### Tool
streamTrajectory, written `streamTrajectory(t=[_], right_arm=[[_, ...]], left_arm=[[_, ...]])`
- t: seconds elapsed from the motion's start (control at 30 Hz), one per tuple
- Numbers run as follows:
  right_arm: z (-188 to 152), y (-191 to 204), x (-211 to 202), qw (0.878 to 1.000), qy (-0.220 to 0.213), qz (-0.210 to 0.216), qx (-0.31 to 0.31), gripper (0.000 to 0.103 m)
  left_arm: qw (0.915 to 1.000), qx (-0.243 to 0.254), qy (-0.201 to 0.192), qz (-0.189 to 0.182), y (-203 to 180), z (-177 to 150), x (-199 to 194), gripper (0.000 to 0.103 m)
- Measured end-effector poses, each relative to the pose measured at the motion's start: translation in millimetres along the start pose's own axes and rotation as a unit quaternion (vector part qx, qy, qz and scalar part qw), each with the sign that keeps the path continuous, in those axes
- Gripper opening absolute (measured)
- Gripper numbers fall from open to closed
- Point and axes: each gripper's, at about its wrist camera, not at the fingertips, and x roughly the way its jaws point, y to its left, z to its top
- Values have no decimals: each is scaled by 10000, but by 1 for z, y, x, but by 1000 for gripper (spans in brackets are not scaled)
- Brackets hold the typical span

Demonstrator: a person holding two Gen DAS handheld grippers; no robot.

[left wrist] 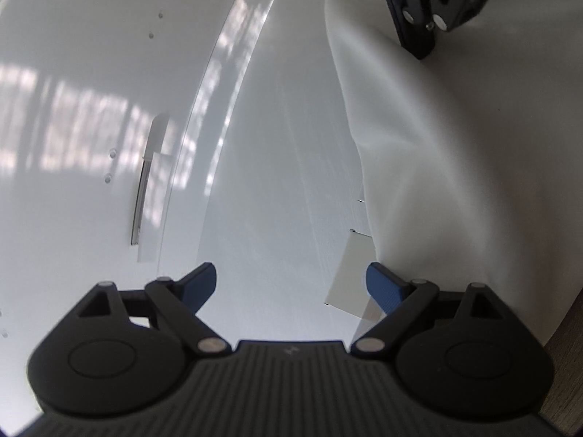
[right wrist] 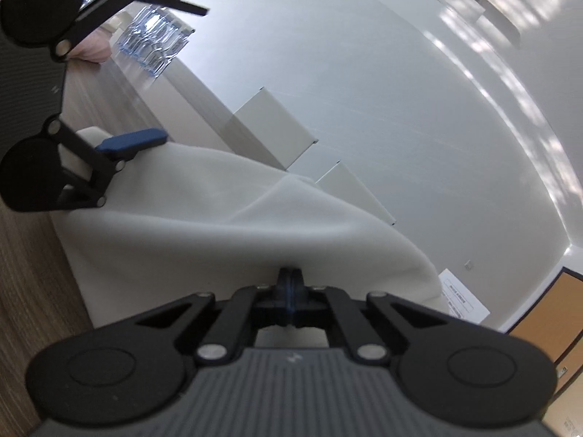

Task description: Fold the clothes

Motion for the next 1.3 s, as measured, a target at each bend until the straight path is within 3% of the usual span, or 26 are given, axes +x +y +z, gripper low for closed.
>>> streamTrajectory(t=[0.17, 0.27, 0.43, 0.47, 0.53, 0.6, 0.63, 0.83, 0.93, 1.03, 1.17, 1.3], right_arm=[[20, -30, -8, 9980, -216, -487, 350, 0], [26, -54, -11, 9953, -259, -659, 664, 0], [27, -63, -28, 9932, 59, -248, 1138, 2], [21, -61, -35, 9941, 123, -195, 1061, 5], [8, -55, -49, 9961, 248, -113, 840, 21], [-4, -46, -63, 9978, 341, 8, 565, 52], [-10, -42, -70, 9983, 385, 72, 424, 55], [-24, -17, -97, 9953, 487, 461, -701, 62], [-13, 8, -68, 9897, 507, 588, -1203, 63], [-11, 15, -72, 9826, 565, 741, -1605, 67], [-8, 10, -51, 9715, 524, 973, -2098, 67], [-6, 4, -65, 9616, 470, 1263, -2389, 71]], left_arm=[[9956, -801, 320, -357, 16, -5, 9, 90], [9975, -643, 210, -190, 14, -4, 6, 90], [9982, -576, 29, -155, 11, -2, -1, 90], [9986, -524, -1, -119, 9, -2, -2, 90], [9992, -382, -85, -7, 7, -3, -4, 90], [9992, -373, -122, -26, 8, -2, -6, 90], [9992, -380, -136, -43, 7, -3, -6, 90], [9993, -301, -195, -64, 7, -3, -2, 89], [9990, -390, -159, -164, 5, -4, -2, 90], [9977, -580, -7, -337, 4, -7, 4, 90], [9850, -1318, 557, -961, 11, -16, 20, 90], [9662, -1944, 1006, -1364, 24, -24, 38, 90]])
